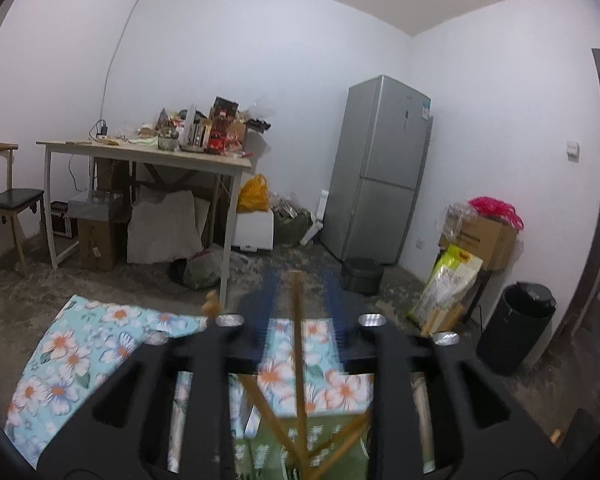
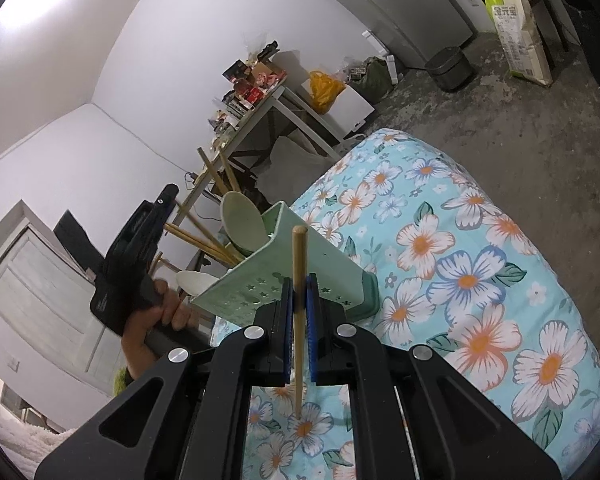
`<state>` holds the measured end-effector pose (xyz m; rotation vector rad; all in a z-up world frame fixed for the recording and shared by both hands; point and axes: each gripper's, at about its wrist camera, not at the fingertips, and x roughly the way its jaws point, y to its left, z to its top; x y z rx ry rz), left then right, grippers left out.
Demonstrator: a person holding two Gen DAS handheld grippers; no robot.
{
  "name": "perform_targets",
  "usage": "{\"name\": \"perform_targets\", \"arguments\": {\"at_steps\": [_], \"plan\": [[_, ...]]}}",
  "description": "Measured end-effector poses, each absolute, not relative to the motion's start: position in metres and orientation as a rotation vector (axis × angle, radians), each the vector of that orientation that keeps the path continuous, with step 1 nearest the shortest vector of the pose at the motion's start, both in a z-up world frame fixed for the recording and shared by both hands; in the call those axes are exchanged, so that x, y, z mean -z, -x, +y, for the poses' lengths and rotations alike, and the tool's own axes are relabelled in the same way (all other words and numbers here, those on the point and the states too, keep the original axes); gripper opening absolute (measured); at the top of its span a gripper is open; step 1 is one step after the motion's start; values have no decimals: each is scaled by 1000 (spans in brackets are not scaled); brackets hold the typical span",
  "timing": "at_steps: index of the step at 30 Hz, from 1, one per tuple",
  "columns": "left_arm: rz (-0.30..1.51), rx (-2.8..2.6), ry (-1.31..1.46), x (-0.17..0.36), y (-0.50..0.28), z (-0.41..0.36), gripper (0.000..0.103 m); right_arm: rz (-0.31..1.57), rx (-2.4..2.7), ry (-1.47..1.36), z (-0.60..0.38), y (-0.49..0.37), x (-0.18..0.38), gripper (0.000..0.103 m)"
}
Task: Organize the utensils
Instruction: 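Lower the chopstick into the green holder with the left tool and release while the right tool carries its chopstick, then lower the held chopstick into the green holder with the right tool and release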
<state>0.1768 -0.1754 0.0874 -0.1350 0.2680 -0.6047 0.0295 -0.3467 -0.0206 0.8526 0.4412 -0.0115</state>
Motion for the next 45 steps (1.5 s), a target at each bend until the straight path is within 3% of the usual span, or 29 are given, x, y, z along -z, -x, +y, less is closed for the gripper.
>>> {"name": "perform_targets", "arguments": {"at_steps": [10, 16, 24, 45], "plan": [[327, 698, 53, -88, -122, -112, 69, 330, -31, -723, -334, -16, -40, 6], [430, 715, 33, -70, -99, -70, 78, 226, -53, -588, -327, -23, -102, 6], [497, 692, -22, -46, -83, -48, 83, 155, -23, -365, -301, -60, -163, 6], [546, 699, -68, -33, -90, -57, 84, 352, 49, -211, -280, -151, -136, 6]]}}
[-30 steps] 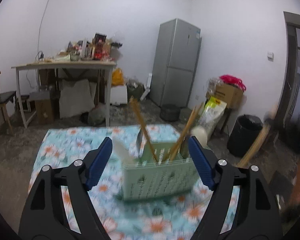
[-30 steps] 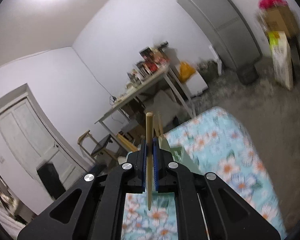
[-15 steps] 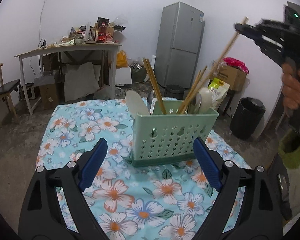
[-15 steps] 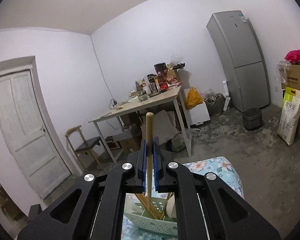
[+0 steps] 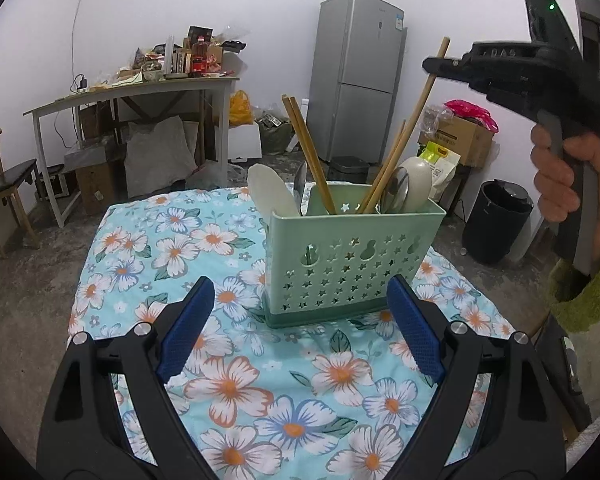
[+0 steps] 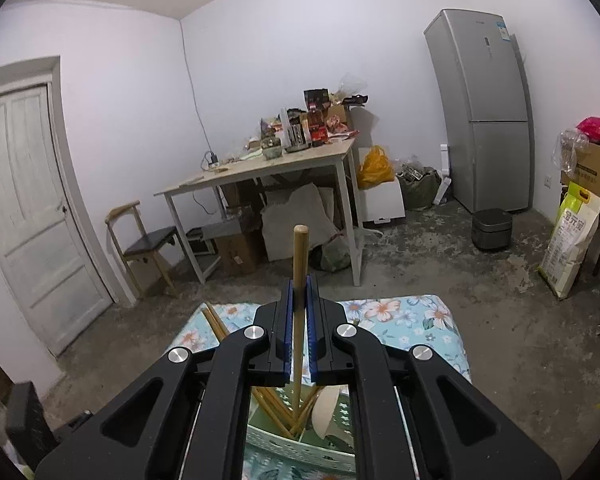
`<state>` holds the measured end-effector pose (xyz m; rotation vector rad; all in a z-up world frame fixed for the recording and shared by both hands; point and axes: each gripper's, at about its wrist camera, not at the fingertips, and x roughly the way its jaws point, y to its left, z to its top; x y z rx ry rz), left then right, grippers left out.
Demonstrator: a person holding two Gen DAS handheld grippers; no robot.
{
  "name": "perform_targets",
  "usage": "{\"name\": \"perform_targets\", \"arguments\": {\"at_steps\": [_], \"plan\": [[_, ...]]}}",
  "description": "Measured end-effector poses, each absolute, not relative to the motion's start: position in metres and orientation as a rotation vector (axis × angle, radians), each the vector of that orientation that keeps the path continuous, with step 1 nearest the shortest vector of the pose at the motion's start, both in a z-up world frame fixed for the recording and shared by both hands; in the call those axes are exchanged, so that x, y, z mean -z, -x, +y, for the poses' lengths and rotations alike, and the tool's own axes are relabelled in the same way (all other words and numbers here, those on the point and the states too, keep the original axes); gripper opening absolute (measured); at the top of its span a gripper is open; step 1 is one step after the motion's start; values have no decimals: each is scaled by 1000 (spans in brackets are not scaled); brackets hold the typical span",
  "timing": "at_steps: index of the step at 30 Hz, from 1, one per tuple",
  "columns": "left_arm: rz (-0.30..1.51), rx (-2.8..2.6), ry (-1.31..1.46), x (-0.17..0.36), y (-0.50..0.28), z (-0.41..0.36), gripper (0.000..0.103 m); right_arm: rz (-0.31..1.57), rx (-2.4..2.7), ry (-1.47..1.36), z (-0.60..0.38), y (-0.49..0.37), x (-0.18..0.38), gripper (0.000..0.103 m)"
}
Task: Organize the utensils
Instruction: 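Lower the held chopstick into the green holder with the right tool and release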
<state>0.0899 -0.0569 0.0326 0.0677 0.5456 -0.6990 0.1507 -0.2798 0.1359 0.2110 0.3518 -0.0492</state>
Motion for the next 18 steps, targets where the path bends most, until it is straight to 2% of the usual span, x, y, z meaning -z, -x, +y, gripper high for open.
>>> {"name": "perform_targets", "arguments": {"at_steps": [11, 12, 14, 18], "plan": [[577, 671, -66, -24, -97, -56, 84, 528, 26, -220, -277, -168, -89, 9], [580, 668, -64, -24, -98, -55, 84, 526, 28, -213, -276, -166, -90, 12], [588, 666, -58, -23, -99, -55, 85, 513, 35, -205, -275, -162, -94, 35], [598, 655, -43, -23, -100, -55, 88, 454, 35, -234, -279, -143, -107, 42]]}}
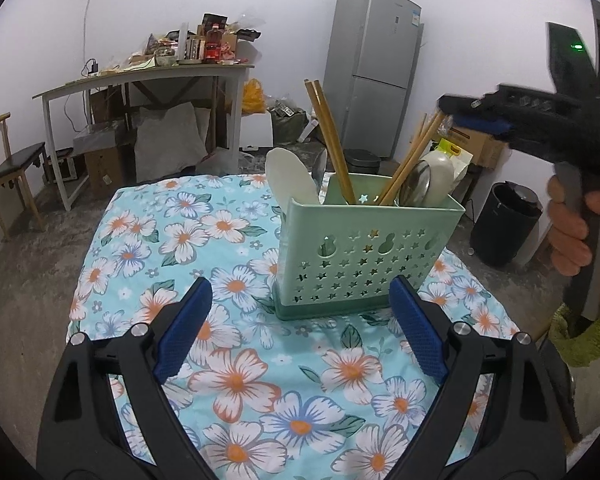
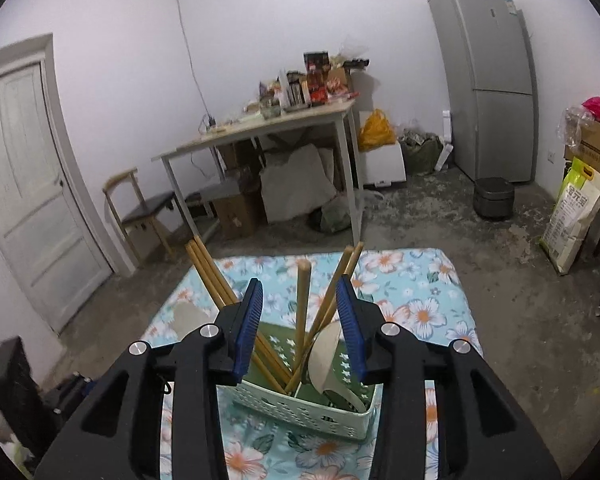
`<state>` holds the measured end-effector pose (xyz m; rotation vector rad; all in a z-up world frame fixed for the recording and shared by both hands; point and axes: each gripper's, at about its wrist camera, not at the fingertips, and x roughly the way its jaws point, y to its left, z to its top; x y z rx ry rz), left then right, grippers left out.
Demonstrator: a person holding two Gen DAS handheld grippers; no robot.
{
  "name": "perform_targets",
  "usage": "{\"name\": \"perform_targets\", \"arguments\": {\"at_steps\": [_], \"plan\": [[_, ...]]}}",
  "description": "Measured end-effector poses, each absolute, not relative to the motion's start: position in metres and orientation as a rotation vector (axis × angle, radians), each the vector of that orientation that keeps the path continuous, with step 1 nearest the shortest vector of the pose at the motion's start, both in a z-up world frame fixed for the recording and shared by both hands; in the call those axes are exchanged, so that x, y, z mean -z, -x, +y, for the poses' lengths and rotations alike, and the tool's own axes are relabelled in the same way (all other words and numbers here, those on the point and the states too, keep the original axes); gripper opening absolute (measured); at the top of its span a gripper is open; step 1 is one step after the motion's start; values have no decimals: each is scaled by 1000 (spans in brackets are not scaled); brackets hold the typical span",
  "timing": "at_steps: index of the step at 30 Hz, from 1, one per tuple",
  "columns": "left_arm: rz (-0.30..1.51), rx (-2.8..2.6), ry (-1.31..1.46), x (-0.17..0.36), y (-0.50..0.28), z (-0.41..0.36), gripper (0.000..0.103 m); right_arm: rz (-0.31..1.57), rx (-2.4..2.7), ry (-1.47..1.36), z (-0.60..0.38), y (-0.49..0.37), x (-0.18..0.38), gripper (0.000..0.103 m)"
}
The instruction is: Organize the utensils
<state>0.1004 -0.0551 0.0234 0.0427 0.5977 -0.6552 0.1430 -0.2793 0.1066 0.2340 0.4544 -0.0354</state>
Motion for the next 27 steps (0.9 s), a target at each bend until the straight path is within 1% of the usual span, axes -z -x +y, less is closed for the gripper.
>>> {"name": "perform_targets", "arguments": {"at_steps": [4, 6, 7, 9, 11, 15, 18, 20, 25, 27], "plan": [[597, 636, -52, -26, -100, -56, 90, 403, 42, -280, -283, -117, -115, 47], [597, 615, -68, -28, -99, -58, 90, 396, 49, -282, -280, -105, -114, 54], [601, 605, -74, -29, -99, -59, 90, 399, 63, -276, -277, -96, -111, 56], [615, 558, -92, -29, -99, -63, 91, 412, 84, -253, -269, -85, -104, 68], [632, 467, -137, -29, -98, -69, 95, 451, 147, -211, -258, -77, -90, 77], [626, 390, -199, -27, -94, -77, 95, 554, 296, -83, -239, -72, -60, 87], [640, 345, -189, -29, -96, -78, 95, 591, 359, -65, -234, -67, -45, 94], [633, 322, -172, -33, -96, -77, 95, 606, 390, -68, -232, -63, -39, 97], [599, 220, -181, -43, -94, -78, 95, 598, 436, -28, -229, -61, -38, 97], [614, 205, -174, -42, -92, -78, 95, 606, 422, -44, -231, -62, -37, 97]]}}
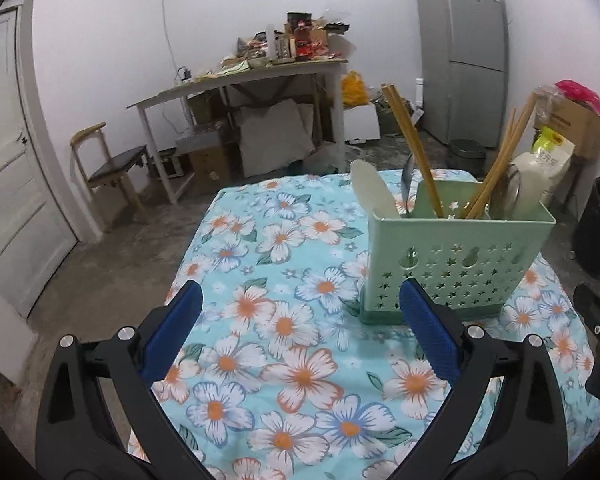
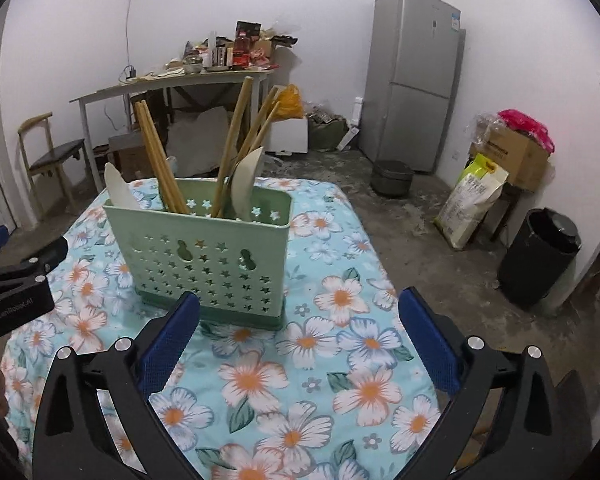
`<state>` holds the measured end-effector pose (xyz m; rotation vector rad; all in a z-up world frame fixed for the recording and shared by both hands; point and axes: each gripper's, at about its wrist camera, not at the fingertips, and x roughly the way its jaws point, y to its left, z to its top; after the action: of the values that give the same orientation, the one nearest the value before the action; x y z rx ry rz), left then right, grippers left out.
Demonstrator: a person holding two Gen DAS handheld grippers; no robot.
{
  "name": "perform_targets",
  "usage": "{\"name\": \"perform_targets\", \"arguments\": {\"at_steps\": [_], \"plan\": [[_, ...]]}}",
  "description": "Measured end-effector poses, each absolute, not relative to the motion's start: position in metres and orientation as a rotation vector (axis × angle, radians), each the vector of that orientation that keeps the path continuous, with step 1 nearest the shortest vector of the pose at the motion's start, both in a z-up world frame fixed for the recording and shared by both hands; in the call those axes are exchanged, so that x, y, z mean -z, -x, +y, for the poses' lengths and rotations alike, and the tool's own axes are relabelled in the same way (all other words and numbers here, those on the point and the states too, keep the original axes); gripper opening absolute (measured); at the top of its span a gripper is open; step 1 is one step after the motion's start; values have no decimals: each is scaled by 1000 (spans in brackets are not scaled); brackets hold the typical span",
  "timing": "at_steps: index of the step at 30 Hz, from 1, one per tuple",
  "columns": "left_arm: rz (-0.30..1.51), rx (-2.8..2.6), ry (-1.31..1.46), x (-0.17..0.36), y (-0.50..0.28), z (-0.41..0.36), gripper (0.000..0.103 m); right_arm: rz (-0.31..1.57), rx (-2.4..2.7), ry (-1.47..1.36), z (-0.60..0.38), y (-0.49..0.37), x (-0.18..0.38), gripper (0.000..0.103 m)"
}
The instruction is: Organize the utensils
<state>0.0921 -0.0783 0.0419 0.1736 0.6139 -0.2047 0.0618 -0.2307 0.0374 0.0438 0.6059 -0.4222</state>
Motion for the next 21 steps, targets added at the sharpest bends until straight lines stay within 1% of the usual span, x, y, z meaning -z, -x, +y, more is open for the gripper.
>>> {"name": "perform_targets", "arguments": {"at_steps": [7, 14, 21], "plan": [[715, 199, -97, -32, -95, -70, 95, 630, 425, -69, -232, -63, -32, 97], [744, 245, -51, -31, -93, -72, 95, 659, 417, -93, -232, -60, -26, 97], [761, 249, -98, -28, -89, -78, 95, 681, 409, -135, -236, -59, -23, 97]]}}
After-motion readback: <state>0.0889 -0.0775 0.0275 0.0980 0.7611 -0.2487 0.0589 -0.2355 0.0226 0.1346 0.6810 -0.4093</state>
